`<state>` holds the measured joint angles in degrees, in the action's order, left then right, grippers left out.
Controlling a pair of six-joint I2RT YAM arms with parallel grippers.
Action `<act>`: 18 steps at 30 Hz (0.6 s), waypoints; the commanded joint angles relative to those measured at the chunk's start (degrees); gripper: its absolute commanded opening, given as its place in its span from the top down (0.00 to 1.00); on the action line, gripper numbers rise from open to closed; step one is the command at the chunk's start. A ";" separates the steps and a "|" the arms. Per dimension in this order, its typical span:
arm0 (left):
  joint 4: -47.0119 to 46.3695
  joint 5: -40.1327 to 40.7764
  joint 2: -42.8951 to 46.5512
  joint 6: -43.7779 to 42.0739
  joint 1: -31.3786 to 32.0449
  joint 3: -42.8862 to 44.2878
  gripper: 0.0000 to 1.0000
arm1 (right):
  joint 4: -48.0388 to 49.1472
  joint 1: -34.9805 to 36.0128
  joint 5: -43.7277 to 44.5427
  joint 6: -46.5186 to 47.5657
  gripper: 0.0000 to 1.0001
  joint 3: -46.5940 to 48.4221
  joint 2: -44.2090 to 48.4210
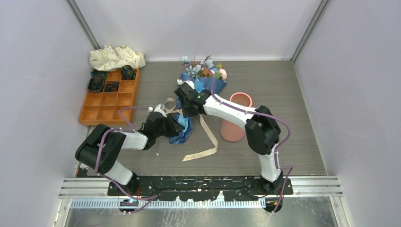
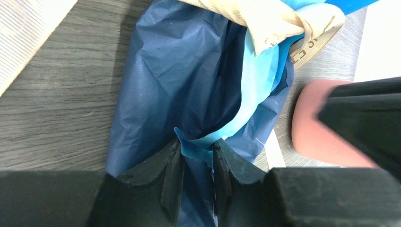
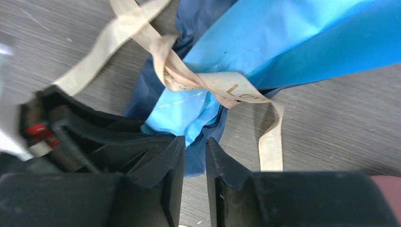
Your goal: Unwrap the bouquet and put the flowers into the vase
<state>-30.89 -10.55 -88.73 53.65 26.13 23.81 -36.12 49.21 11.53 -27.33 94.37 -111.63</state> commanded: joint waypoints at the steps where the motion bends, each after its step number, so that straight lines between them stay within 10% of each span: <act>1: 11.12 3.25 -1.27 -2.93 -0.29 -2.76 0.69 | 2.28 0.10 -0.42 -0.83 0.69 0.68 -2.46; 18: 11.37 3.43 -1.22 -3.11 -0.31 -2.85 0.69 | 2.50 -3.15 2.77 0.17 0.68 3.94 -8.51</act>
<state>-30.33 -10.37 -88.27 53.56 26.13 23.70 -35.64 46.65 13.50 -27.33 95.13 -118.80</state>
